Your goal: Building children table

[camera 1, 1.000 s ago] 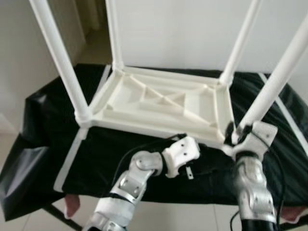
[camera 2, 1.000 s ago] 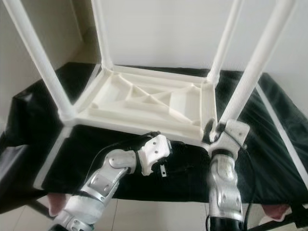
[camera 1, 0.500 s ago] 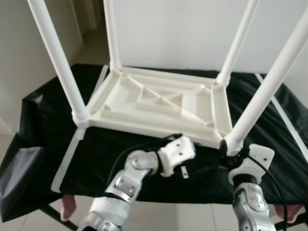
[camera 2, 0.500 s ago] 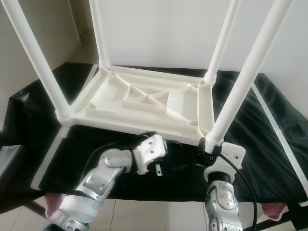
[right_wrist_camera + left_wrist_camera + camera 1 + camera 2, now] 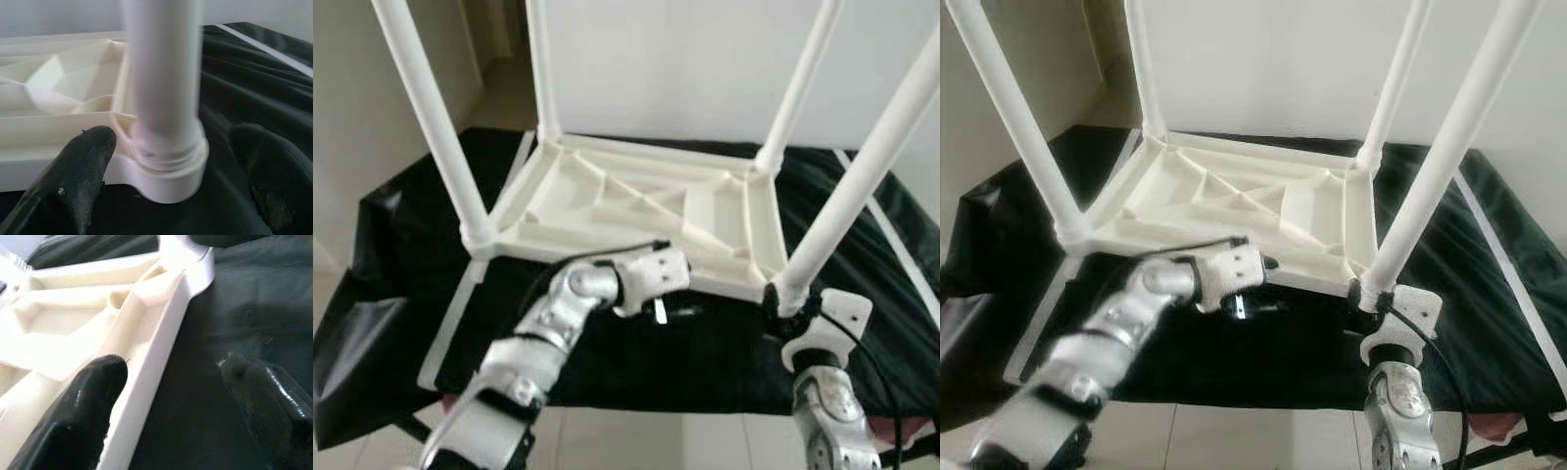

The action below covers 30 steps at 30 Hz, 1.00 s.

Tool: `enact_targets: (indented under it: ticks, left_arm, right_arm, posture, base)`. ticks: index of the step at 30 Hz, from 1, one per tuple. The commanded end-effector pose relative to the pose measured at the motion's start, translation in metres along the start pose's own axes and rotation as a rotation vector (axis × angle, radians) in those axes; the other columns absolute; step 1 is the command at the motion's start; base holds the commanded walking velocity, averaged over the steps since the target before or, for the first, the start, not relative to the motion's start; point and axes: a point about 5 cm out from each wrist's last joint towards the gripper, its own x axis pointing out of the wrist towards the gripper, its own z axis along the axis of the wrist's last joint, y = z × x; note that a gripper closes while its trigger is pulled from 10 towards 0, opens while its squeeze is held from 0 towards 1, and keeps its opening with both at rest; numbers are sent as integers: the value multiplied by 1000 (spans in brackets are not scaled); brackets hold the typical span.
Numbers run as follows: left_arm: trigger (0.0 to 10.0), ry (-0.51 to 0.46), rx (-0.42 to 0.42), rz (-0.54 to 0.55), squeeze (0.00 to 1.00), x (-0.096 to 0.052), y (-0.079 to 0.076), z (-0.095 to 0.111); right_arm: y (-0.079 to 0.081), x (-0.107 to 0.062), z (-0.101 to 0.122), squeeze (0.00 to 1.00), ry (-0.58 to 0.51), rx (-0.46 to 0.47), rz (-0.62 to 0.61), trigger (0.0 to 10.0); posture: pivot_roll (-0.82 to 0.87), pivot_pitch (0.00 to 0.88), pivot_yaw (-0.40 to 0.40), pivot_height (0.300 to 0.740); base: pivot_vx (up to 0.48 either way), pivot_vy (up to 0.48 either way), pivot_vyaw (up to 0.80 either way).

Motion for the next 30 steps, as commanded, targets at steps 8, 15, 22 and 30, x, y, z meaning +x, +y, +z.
enact_targets:
  ticks: [8,15,22,30]
  left_arm:
    - [10000,186,-38,387,0,-9,35,-23]
    - [10000,301,-86,505,0,-20,51,-37]
    - [10000,300,-111,535,0,-23,61,-35]
    - [10000,174,-256,502,0,-22,65,-27]
  right_arm:
    - [-20,-1,-5,0,20,-21,-96,10000]
    - [-32,1,-6,0,18,-38,-150,10000]
    - [-41,6,-5,0,9,-52,-162,10000]
    - [-13,2,-13,0,39,-56,-11,10000]
  posture:
    - [-69,0,-10,740]
    - [-76,0,-2,740]
    - [-78,0,4,740]
    - [-80,0,9,740]
  base:
    - [0,0,0]
    - [0,0,0]
    - [0,0,0]
    - [0,0,0]
